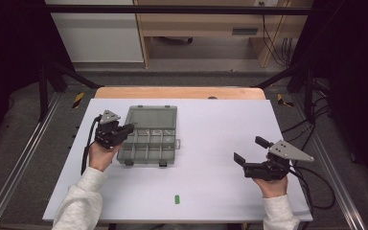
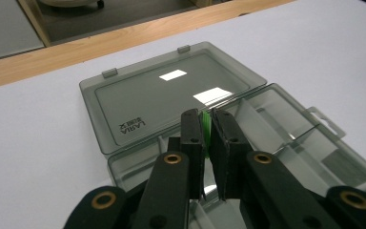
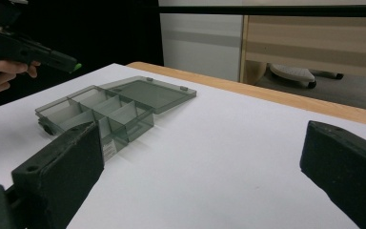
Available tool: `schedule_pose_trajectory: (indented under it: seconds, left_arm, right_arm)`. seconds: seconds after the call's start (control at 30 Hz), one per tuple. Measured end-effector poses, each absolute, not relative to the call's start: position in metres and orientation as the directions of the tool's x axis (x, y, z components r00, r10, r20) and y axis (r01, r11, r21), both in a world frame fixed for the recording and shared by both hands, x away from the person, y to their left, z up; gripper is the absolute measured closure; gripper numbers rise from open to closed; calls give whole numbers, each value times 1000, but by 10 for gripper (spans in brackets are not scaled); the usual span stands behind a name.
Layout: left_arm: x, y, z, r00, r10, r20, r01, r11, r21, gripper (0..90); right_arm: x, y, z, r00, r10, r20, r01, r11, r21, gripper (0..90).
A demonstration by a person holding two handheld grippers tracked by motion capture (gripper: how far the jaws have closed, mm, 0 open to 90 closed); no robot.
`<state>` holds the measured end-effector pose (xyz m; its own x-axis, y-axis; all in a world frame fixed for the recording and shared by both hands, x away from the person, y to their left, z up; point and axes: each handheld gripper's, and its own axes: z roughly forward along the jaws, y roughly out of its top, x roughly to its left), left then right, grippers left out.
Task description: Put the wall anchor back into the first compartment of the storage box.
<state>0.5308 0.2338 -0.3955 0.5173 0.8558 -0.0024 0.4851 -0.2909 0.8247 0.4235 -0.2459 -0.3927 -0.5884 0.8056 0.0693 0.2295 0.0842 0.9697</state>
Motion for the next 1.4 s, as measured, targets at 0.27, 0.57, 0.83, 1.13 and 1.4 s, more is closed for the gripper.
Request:
schedule_pose_trajectory:
  seconds: [0.27, 0.57, 0.83, 1.13, 1.4]
  left_arm:
    - [538, 242, -412, 488, 873, 8, 523, -299, 798, 828]
    - [542, 239, -422, 483, 875, 38, 552, -338, 763, 827]
    - [548, 242, -435, 470, 882, 45, 591, -352, 726, 827]
    - [551, 239, -446, 461, 887, 27, 619, -343, 706, 811]
    - [542, 241, -433, 455, 891, 7, 595, -310, 741, 642]
  right_arm:
    - [424, -246, -393, -590, 805, 67, 229, 87, 970, 14]
    - [424, -246, -393, -589, 805, 66, 229, 88, 969, 14]
    - [424, -246, -393, -590, 805, 68, 229, 86, 970, 14]
    - [424, -246, -393, -591, 804, 69, 230, 86, 969, 14]
    - [423, -246, -393, -588, 805, 73, 230, 79, 970, 14]
